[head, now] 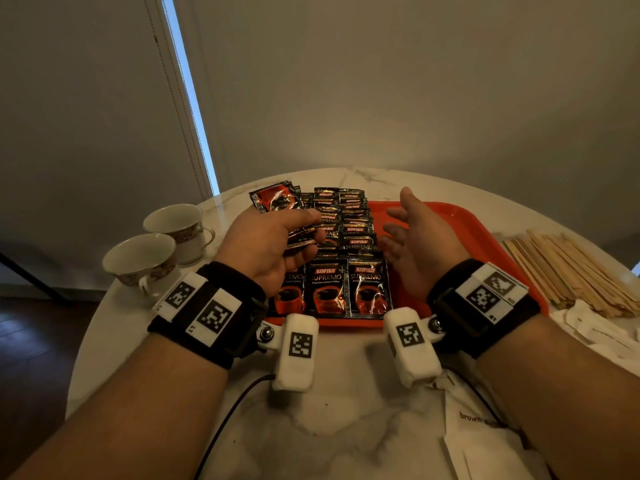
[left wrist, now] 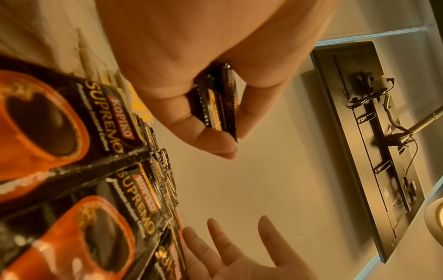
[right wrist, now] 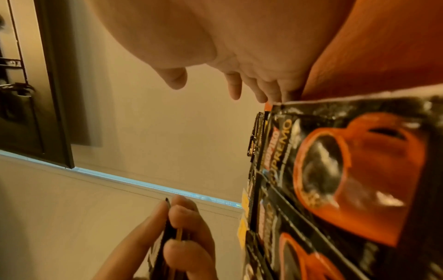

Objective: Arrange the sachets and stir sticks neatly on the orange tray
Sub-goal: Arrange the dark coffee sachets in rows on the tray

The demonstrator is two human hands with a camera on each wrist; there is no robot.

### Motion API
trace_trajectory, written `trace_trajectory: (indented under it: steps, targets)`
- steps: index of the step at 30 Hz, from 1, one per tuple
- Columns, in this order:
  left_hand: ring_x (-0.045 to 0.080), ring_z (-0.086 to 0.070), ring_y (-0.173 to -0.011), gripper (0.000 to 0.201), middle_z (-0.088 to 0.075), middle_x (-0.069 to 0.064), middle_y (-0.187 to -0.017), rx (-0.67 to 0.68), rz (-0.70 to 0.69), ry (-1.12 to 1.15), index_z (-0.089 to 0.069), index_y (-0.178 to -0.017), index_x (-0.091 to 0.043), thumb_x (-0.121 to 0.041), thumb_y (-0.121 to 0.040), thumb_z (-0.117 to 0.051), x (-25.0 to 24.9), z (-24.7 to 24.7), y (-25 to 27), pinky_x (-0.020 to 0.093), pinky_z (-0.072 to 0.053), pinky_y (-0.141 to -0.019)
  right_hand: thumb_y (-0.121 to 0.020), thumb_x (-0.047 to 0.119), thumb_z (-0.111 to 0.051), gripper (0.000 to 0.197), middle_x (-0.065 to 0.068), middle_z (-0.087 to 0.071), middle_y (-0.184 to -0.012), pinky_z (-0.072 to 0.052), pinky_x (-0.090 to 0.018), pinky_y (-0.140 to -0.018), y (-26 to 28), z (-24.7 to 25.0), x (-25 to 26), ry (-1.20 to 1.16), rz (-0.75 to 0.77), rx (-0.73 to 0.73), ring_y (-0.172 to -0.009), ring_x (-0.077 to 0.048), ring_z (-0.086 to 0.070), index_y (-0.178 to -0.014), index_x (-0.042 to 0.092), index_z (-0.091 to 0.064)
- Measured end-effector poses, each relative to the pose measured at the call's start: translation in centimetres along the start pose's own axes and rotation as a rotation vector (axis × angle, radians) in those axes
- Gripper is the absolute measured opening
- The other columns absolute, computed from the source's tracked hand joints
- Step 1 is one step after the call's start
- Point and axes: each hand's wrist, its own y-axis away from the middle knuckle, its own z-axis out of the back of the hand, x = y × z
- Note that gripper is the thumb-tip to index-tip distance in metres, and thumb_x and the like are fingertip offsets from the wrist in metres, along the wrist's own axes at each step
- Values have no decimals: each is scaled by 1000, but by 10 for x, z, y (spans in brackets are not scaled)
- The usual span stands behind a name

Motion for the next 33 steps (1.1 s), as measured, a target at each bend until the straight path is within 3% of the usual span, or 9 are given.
trace_trajectory:
  steps: [3,7,12,18,20,23,27,30,33]
  targets:
    - [14,-75,-69,33,-78,5,-84,2,1,3,-69,-121,1,-8,-90,-75,0,0,1,23,-56,-51,-99,59,-49,70,-13,-31,-164,-32,-45,-117,-11,4,3,-9,14,-22,-150,-30,-31,-155,19,-37]
    - [14,-74,-68,30,-78,5,-84,-6,4,2,-70,-119,2,-7,-90,-75,0,-1,1,23,-56,-51,-99,61,-50,72,-15,-30,-164,-32,-48,-116,-28,1,14,-9,-27,-54,-150,-33,-30,-154,16,-37]
    - [14,-74,-67,28,-78,6,-86,-12,7,12,-70,-116,1,-7,-90,-75,-2,1,1,23,-56,-51,-98,64,-49,74,-16,-26,-165,-41,-43,-91,-42,-5,28,2,-95,-12,-150,-35,-30,-154,18,-37]
    - [16,-74,-69,17,-78,8,-91,-17,12,15,-72,-106,-3,-7,-90,-75,-4,3,1,24,-56,-52,-96,64,-51,76,-18,-29,-163,-43,-44,-93,-49,-14,27,-5,-130,21,-145,-35,-37,-153,16,-36]
    - [16,-75,-69,19,-78,8,-90,-18,12,19,-72,-107,-3,-7,-89,-75,-4,4,0,24,-57,-53,-95,64,-53,77,-19,-31,-162,-50,-43,-82,-50,-15,26,-9,-142,34,-141,-36,-42,-152,15,-37]
    - [16,-75,-69,17,-79,6,-85,-15,9,26,-72,-106,-4,-7,-89,-75,-5,4,0,24,-57,-53,-96,64,-51,75,-18,-33,-160,-49,-43,-71,-50,-17,28,-3,-151,35,-130,-36,-50,-152,16,-37]
    - [15,-74,-67,17,-78,5,-81,-9,6,25,-71,-105,-4,-7,-89,-75,-6,5,1,23,-56,-52,-97,63,-52,71,-17,-38,-157,-49,-41,-74,-59,-17,34,7,-122,-32,-133,-34,-49,-148,15,-41]
    - [15,-74,-67,14,-79,6,-83,-7,8,21,-72,-103,-6,-6,-89,-75,-6,5,0,24,-56,-52,-96,64,-52,71,-17,-46,-149,-53,-42,-66,-65,-20,40,-19,-147,-26,-112,-34,-61,-147,15,-42]
    - [16,-73,-68,3,-77,7,-85,19,25,11,-72,-95,-6,-8,-92,-72,-6,5,2,25,-55,-52,-96,65,-51,74,-20,-42,-151,-53,-46,-67,-72,-25,44,15,-160,-2,-97,-32,-60,-148,15,-41]
